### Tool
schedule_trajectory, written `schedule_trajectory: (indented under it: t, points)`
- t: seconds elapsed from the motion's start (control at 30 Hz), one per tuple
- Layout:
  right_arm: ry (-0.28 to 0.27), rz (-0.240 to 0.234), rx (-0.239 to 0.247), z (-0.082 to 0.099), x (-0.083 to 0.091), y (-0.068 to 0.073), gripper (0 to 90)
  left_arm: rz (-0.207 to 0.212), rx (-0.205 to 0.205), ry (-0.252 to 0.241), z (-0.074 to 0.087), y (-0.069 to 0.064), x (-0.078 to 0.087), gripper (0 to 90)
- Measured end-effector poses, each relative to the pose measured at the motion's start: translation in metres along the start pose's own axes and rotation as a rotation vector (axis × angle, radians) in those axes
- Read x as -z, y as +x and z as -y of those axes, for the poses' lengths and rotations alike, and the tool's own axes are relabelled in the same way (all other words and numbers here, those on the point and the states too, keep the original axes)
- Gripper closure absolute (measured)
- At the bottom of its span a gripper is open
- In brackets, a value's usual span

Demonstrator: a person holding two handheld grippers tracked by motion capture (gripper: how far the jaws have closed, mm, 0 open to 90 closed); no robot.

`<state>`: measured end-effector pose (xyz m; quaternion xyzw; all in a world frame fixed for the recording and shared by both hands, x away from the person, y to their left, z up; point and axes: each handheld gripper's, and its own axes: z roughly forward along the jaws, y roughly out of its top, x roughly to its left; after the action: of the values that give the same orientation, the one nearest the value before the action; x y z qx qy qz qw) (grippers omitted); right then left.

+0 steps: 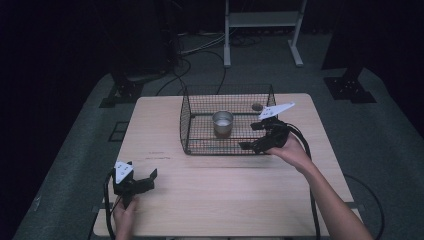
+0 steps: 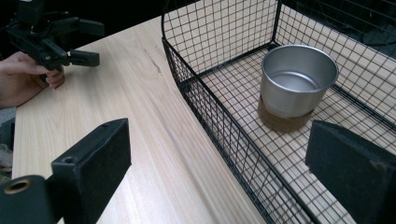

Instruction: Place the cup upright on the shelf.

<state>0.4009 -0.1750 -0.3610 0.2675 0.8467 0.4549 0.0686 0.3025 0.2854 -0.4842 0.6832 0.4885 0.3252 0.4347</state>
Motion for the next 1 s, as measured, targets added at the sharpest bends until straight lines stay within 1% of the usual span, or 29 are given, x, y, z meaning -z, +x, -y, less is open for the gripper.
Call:
schedule_trajectory:
  t: [0.03, 0.07, 0.2, 0.33, 0.4, 0.57, 0.63, 1.0]
  points:
    - [-0.004, 0.012, 0.003, 0.001, 0.002, 0.0, 6.4, 0.0, -0.002, 0.002, 0.0, 0.0, 0.0, 0.0]
    - [-0.008, 0.013, -0.001, 0.003, 0.003, 0.0, 6.4, -0.001, -0.002, 0.003, 0.0, 0.0, 0.0, 0.0]
    - [-0.032, 0.006, -0.009, 0.009, 0.009, 0.0, 6.4, -0.001, 0.003, 0.0, 0.0, -0.001, 0.0, 0.0]
    - [-0.041, 0.008, -0.019, 0.018, 0.015, 0.002, 6.4, -0.002, 0.003, 0.0, 0.0, -0.001, 0.0, 0.0]
    - [-0.044, 0.006, -0.024, 0.023, 0.017, 0.002, 6.4, -0.002, -0.002, 0.008, 0.0, -0.001, 0.0, 0.0]
    - [-0.045, 0.009, -0.024, 0.037, 0.022, 0.004, 6.4, -0.004, -0.005, 0.01, 0.0, -0.001, 0.0, 0.0]
    - [-0.044, 0.006, -0.036, 0.043, 0.024, 0.005, 6.4, -0.005, -0.006, 0.013, 0.0, -0.001, 0.0, 0.0]
    - [-0.071, 0.024, -0.053, 0.067, 0.042, 0.006, 6.3, -0.009, -0.011, 0.014, 0.0, -0.002, 0.0, 0.0]
